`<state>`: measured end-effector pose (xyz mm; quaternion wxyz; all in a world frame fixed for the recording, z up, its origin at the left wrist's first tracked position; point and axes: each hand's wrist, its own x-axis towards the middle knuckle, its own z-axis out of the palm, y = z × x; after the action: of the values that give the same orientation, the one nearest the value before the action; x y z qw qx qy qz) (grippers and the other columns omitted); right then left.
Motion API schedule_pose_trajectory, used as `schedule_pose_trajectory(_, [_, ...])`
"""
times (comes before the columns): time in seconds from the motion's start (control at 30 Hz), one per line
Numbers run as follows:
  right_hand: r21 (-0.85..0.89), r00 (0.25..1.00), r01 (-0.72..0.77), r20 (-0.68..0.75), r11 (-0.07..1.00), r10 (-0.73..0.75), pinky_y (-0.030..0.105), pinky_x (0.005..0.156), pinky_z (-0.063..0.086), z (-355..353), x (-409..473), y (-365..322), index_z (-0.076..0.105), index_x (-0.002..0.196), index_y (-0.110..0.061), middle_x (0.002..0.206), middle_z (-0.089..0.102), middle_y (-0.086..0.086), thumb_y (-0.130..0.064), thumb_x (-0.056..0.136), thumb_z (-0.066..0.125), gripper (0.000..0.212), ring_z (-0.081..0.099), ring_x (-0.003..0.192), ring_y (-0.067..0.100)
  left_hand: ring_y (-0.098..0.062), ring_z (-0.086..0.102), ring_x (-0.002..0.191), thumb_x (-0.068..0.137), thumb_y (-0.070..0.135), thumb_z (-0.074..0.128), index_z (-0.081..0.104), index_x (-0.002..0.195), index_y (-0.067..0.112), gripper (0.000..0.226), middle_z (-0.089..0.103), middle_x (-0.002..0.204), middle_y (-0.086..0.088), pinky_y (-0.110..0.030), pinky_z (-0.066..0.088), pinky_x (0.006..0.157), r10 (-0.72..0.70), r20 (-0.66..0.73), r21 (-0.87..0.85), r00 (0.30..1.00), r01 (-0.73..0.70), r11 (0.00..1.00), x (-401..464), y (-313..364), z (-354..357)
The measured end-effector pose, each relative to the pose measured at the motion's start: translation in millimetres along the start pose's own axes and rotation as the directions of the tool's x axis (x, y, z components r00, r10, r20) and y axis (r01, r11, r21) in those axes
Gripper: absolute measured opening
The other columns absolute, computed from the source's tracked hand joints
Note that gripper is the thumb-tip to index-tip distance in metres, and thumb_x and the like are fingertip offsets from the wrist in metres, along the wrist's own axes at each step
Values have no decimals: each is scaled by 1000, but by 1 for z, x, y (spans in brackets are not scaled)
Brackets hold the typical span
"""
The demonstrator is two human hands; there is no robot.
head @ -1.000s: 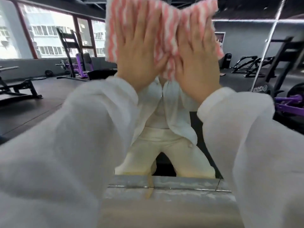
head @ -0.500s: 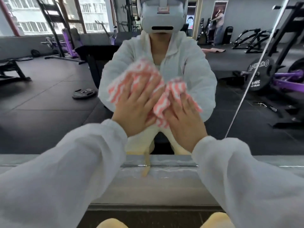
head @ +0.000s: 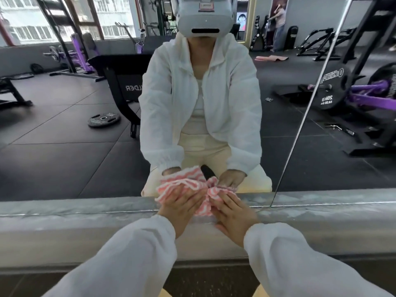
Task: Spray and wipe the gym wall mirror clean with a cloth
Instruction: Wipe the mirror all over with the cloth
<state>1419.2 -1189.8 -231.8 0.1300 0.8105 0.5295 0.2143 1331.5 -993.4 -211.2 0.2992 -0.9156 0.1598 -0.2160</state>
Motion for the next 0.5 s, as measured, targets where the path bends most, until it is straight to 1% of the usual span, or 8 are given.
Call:
schedule_pose_trajectory(0.07, [-3, 999, -12, -46, 1000, 12, 40, 116, 6, -3, -3, 3, 52, 134, -14, 141, 48, 10, -47, 89, 26, 61, 23, 138, 32, -26, -10, 145, 89, 17, 22, 5, 147, 8, 62, -5, 156, 2, -51, -27, 106, -46, 103, 38, 994, 42, 998, -4, 4, -1])
schedule_pose_trajectory(0.17, [-33, 977, -78, -203, 996, 70, 41, 115, 9, -24, 2, 21, 43, 140, -13, 147, 40, 9, -43, 90, 27, 61, 17, 140, 33, -25, -8, 146, 84, 21, 27, 1, 151, 7, 73, 8, 158, -2, -49, -6, 116, -213, -101, -56, 972, 208, 977, 13, -2, -2])
schedule_pose_trajectory(0.23, [-38, 943, -141, -310, 989, 122, 43, 116, 8, -50, 10, 42, 32, 144, -10, 150, 29, 11, -40, 91, 27, 60, 20, 140, 36, -26, -3, 146, 81, 22, 28, 11, 149, 7, 71, 13, 156, -7, -49, -4, 117, -299, -218, -74, 929, 290, 954, 38, -16, -22])
schedule_pose_trajectory(0.3, [-62, 915, -197, -370, 979, 160, 46, 117, 7, -84, 21, 64, 18, 148, -6, 156, 17, 16, -34, 95, 22, 61, 12, 144, 37, -29, 7, 145, 80, 23, 28, 21, 144, 7, 66, 23, 150, -7, -48, -9, 116, -314, -320, -78, 894, 306, 949, 70, -33, -53])
schedule_pose_trajectory(0.33, [-69, 901, -238, -388, 969, 194, 47, 118, 4, -104, 28, 75, 11, 150, -3, 158, 9, 18, -30, 97, 14, 59, 4, 145, 37, -30, 8, 144, 81, 25, 29, 22, 142, 7, 64, 22, 150, -7, -48, -11, 115, -337, -371, -77, 865, 333, 940, 86, -45, -69])
schedule_pose_trajectory(0.4, [-86, 837, -384, -452, 919, 307, 49, 118, -1, -149, 40, 97, -5, 150, -2, 157, -11, 20, -22, 98, -3, 56, -11, 144, 38, -28, -6, 145, 84, 24, 29, 22, 142, 6, 61, 11, 155, -10, -46, -13, 115, -419, -481, -112, 771, 419, 901, 117, -73, -103])
schedule_pose_trajectory(0.43, [-113, 786, -465, -510, 878, 350, 50, 118, -3, -172, 48, 111, -9, 149, 0, 155, -15, 23, -19, 96, -5, 56, -14, 143, 40, -28, -10, 145, 86, 22, 29, 22, 142, 4, 59, 8, 156, -13, -44, -11, 116, -460, -543, -159, 702, 451, 878, 133, -89, -120])
schedule_pose_trajectory(0.5, [-63, 691, -573, -573, 817, 441, 49, 118, -3, -211, 64, 143, -7, 149, 2, 155, -13, 25, -17, 96, 0, 57, -13, 143, 42, -33, 2, 143, 89, 18, 30, 18, 143, 1, 58, 20, 153, -18, -42, -7, 115, -535, -603, -279, 592, 471, 837, 159, -116, -155])
